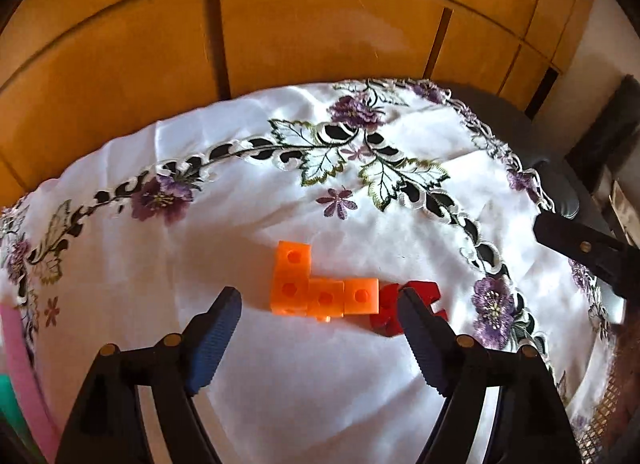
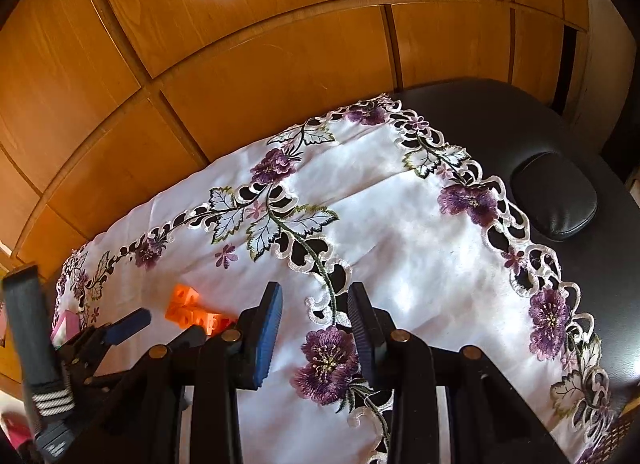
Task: Organize rigid objects
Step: 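Grasp the orange cube chain with the left tool while the right tool reaches the red puzzle piece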
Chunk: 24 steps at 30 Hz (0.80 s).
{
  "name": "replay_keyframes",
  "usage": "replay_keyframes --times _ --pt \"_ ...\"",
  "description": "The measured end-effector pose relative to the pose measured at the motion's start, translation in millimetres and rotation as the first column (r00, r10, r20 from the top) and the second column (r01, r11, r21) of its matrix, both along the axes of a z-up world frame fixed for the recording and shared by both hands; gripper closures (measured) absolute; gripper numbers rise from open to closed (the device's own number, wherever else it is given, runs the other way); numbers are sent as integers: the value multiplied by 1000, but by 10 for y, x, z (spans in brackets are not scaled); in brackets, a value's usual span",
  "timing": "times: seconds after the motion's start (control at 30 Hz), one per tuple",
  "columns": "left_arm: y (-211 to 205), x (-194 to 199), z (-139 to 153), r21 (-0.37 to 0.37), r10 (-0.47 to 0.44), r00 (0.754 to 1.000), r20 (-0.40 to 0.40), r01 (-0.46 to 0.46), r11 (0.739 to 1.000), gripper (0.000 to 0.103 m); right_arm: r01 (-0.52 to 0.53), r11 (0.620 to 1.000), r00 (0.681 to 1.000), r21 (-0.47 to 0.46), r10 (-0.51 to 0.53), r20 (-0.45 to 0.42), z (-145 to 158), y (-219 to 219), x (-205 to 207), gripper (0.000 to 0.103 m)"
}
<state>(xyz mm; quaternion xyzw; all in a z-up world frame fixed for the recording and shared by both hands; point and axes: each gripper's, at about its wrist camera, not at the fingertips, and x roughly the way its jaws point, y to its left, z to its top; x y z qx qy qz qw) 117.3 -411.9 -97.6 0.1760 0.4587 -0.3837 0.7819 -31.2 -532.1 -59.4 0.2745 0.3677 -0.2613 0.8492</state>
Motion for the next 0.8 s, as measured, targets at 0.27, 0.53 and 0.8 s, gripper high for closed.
replay_keyframes --times 0.27,0.53,0.8 --pt "-31 139 -159 -12 -14 999 -40 13 1000 43 -4 1000 1000 7 4 -16 -37 -8 26 69" --pt "512 -197 17 -87 71 997 -26 -73 993 43 -79 996 996 49 81 -40 -124 46 131 69" --pt "998 -736 -133 -48 95 993 64 -92 995 43 -254 961 960 106 264 -90 -263 306 393 70"
